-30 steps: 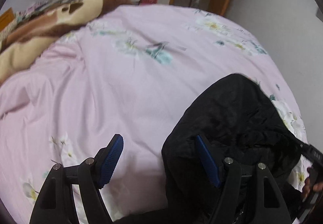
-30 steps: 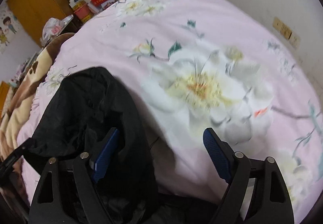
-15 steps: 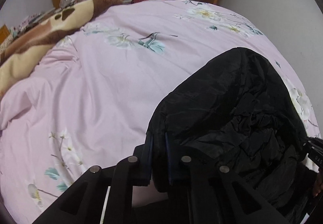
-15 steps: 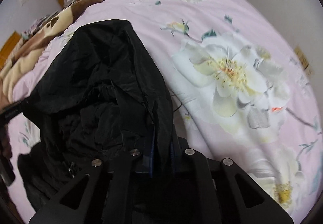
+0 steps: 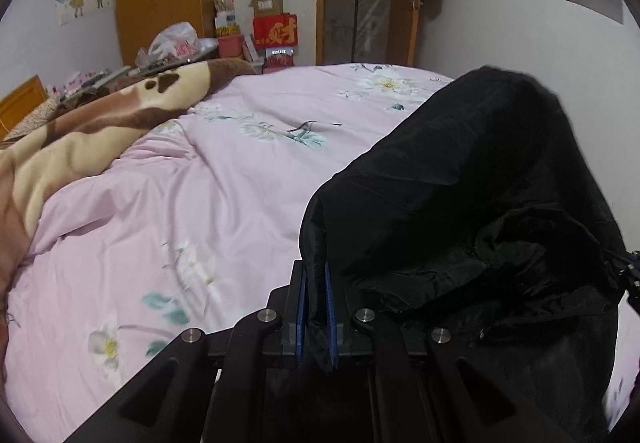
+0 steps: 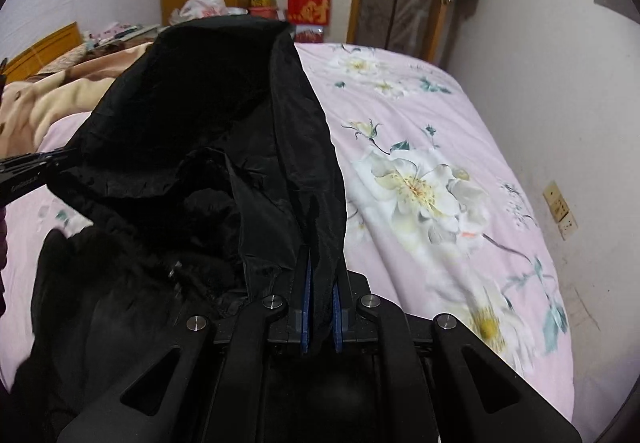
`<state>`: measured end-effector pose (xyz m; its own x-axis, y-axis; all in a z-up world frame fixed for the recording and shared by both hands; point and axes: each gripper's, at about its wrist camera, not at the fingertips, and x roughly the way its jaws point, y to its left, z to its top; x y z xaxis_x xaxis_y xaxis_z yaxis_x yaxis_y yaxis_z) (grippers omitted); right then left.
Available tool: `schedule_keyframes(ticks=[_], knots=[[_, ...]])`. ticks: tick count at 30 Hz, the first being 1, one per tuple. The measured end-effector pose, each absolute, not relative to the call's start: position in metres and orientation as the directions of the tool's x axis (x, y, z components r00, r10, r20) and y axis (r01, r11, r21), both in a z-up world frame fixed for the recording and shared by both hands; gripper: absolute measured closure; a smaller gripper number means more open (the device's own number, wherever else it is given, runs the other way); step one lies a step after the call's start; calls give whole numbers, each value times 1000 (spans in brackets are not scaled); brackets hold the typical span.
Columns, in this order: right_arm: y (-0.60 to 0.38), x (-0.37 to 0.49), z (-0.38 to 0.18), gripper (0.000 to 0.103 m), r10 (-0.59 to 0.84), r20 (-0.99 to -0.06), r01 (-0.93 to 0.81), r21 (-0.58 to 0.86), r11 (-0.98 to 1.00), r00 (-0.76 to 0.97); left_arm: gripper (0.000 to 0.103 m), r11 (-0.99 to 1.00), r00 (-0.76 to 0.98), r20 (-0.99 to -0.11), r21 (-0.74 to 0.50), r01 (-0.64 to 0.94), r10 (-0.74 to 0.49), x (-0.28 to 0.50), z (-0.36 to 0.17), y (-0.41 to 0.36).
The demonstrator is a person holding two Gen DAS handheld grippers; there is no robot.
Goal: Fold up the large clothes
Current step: 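Lift the jacket hem with both tools and fold it toward the hood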
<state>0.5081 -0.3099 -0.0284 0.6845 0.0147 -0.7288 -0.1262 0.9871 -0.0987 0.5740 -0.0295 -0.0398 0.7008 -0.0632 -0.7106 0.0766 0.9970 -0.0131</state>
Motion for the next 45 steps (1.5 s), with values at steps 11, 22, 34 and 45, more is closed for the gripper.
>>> schedule_keyframes(ticks=[11,22,34,45], knots=[[-313,421,-47,98,20,-729,-152,-117,981,685,95,989,667,-737,-147,-9,-104,493,-75,20],[-331,390,-73,103,-25,-767,-82,-101,992,641,95,985,615,-782,-165,-50,-101,448,-100,55],[-305,387,-20,86,37,-686,-35,18,999,727,32,977,705,-682,-197,83,-197,443,-30,12],[-226,424,-68,55,192,-728,-252,28,967,658,32,971,606,-761,-141,192,-230,459,-85,-73]])
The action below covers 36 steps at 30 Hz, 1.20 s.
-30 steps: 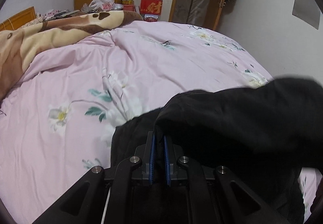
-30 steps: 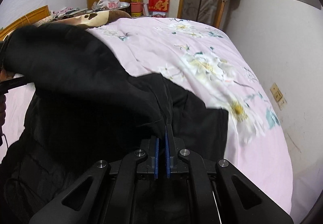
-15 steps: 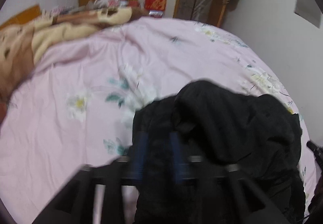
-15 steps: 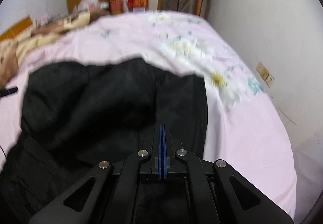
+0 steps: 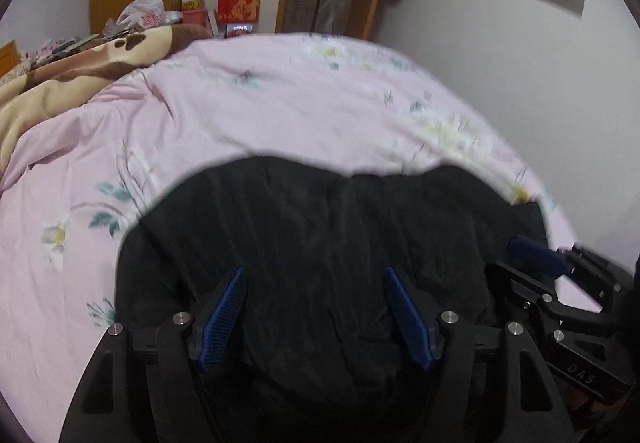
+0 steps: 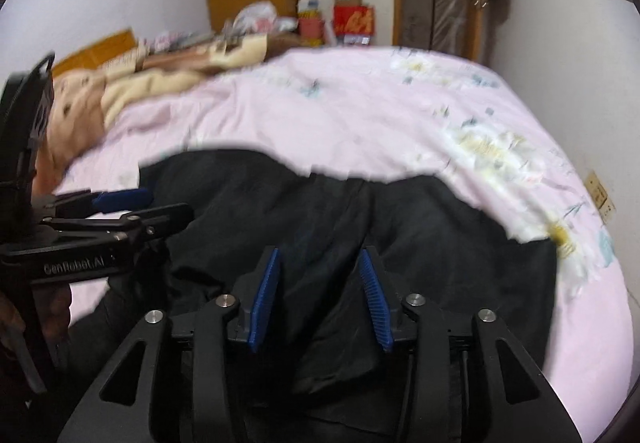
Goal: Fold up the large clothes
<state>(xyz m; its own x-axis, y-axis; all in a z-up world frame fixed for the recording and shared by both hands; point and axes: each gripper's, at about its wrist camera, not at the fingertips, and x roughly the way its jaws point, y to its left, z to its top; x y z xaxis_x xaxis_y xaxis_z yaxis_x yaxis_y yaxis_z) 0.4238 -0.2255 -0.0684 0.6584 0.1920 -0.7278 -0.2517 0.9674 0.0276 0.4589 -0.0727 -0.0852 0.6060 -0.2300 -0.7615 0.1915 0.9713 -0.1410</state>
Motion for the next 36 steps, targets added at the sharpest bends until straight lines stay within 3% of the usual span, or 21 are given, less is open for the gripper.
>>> schedule_keyframes(ticks=[12,21,30,36], knots=[[-240,423,-126,52,127,-792,-292,-68,954,597,28,973,586,-791,-50,224,-176,453,-143,-84],[-237,424,-149,52,104,-802,-282,-84,956,589,27,974,584,-789,-72,216,-188,452,-163,-82],[-241,422,-125,52,129,-799,-255,-32,966,588,28,980,606,-781,-41,197,-154,446,-137,-85],[-259,420,-75,41,118,-679,-146,17,989,724,28,991,699,-709,3,133,-92,442,-99,-81]])
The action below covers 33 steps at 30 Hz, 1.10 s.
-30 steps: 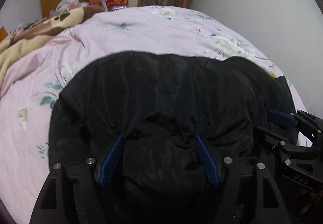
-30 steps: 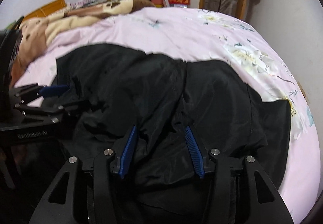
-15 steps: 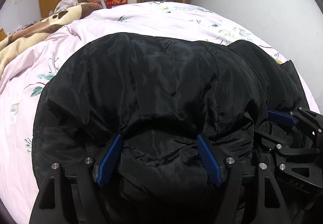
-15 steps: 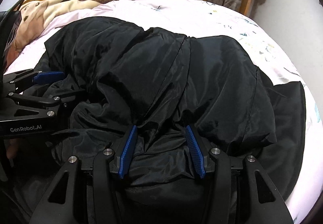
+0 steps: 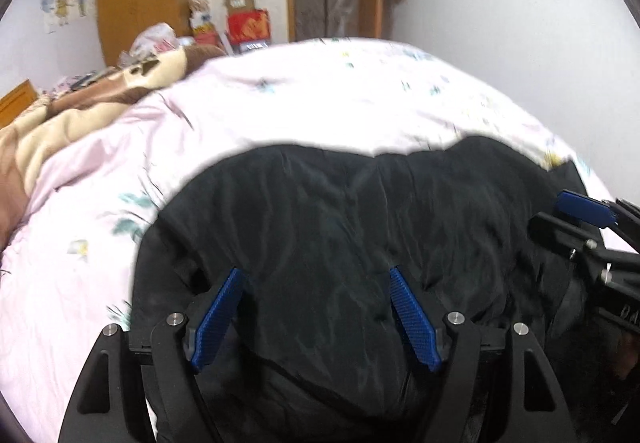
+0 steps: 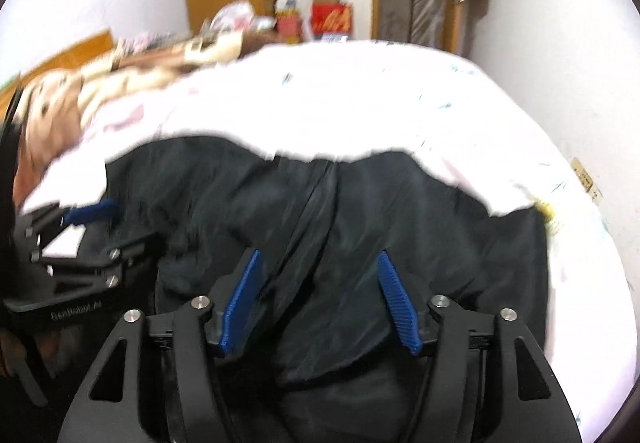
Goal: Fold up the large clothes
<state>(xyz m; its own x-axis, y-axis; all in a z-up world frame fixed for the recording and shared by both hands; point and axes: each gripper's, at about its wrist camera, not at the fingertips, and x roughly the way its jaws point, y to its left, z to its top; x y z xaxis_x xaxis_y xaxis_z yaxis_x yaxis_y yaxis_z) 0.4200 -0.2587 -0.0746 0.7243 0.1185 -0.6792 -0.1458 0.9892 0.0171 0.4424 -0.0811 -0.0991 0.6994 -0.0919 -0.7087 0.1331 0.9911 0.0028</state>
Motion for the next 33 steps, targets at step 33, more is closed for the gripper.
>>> schedule_keyframes(ticks=[33], knots=[[-254,409,-83,36,70,-657,-62,36,997,750,8,994,624,-781,-89,-61,-32,465,-156,-48]])
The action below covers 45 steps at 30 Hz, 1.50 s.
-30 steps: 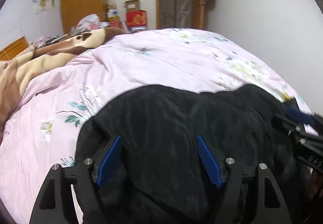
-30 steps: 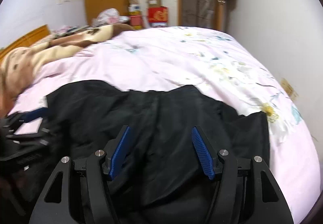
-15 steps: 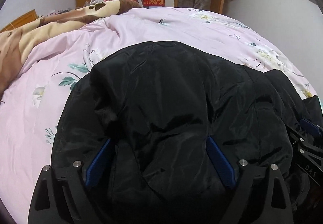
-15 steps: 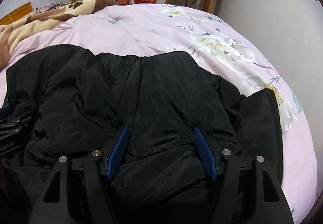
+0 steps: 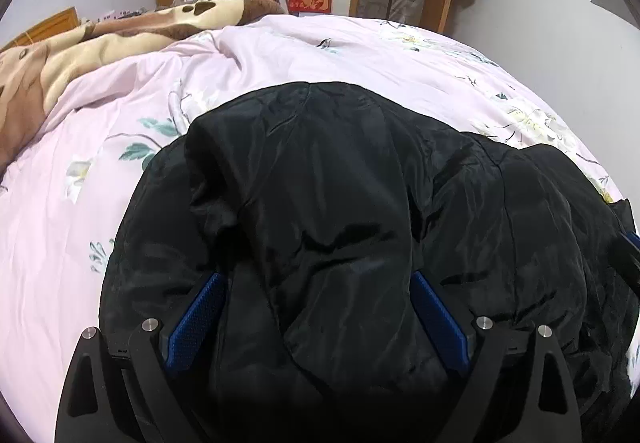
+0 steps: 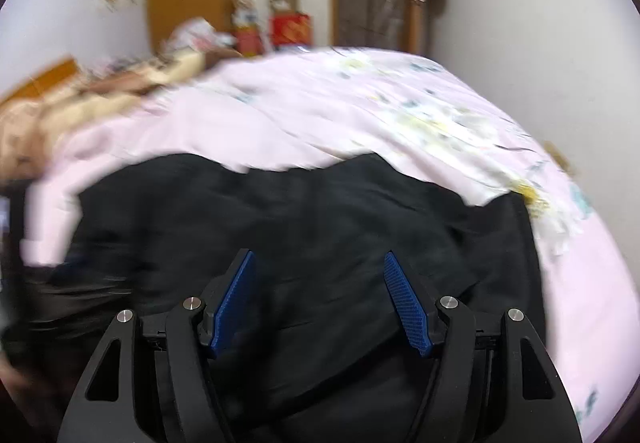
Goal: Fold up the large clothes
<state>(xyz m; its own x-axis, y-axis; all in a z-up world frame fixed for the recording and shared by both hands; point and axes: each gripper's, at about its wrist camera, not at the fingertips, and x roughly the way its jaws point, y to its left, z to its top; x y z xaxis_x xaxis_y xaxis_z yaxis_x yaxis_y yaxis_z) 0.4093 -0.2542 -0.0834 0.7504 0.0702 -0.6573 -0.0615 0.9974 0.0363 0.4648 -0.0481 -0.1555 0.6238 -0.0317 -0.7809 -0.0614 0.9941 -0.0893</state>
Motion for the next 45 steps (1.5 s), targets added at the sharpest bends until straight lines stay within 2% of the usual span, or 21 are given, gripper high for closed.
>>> schedule_keyframes(ticks=[2,4,8,15,18,21,23,25,27,31,35,41,43,45], knots=[[-239,401,-88,36,148,-678,-159,46,986,720,8,995,621,-783,-88,-56,-34,463,-155,-48],[-222,400,-108,36,145,-730,-214,-2,977,668,8,995,618,-785,-89,-49,-39,462,-155,-47],[-215,408,-140,35,91,-784,-207,-49,977,614,8,996,612,-789,-85,-30,-49,459,-156,-45],[-220,413,-122,35,103,-822,-189,-6,982,560,9,994,618,-783,-105,-22,-69,450,-129,-35],[-233,409,-88,35,132,-744,-158,35,987,655,9,994,668,-740,-108,-13,-71,452,-102,-28],[-246,422,-69,35,58,-687,-78,2,997,725,9,989,718,-694,-138,-53,-58,464,-75,-19],[-252,436,-71,35,33,-698,-40,7,999,715,9,986,730,-681,-156,-64,-61,476,-67,-18],[-261,451,-81,35,29,-712,-11,30,999,702,9,991,708,-705,-121,-53,-49,491,-77,-22],[-266,463,-94,35,-23,-736,28,-5,1000,677,26,994,633,-774,-70,-89,2,505,-101,-23],[-280,461,-122,35,-38,-765,1,-49,999,643,22,995,593,-805,-74,-65,-21,509,-138,-14],[-286,461,-132,35,-42,-762,0,-55,998,647,22,997,600,-800,-55,-57,-10,506,-145,-13],[-285,444,-111,37,-43,-754,19,-40,999,656,21,995,573,-820,-73,-71,-20,502,-140,-7],[-276,419,-85,35,13,-690,-10,9,1000,724,21,994,566,-824,-82,-75,-25,500,-138,-5],[-254,397,-70,35,153,-647,-142,70,987,747,21,992,560,-828,-95,-85,-31,498,-139,-4]])
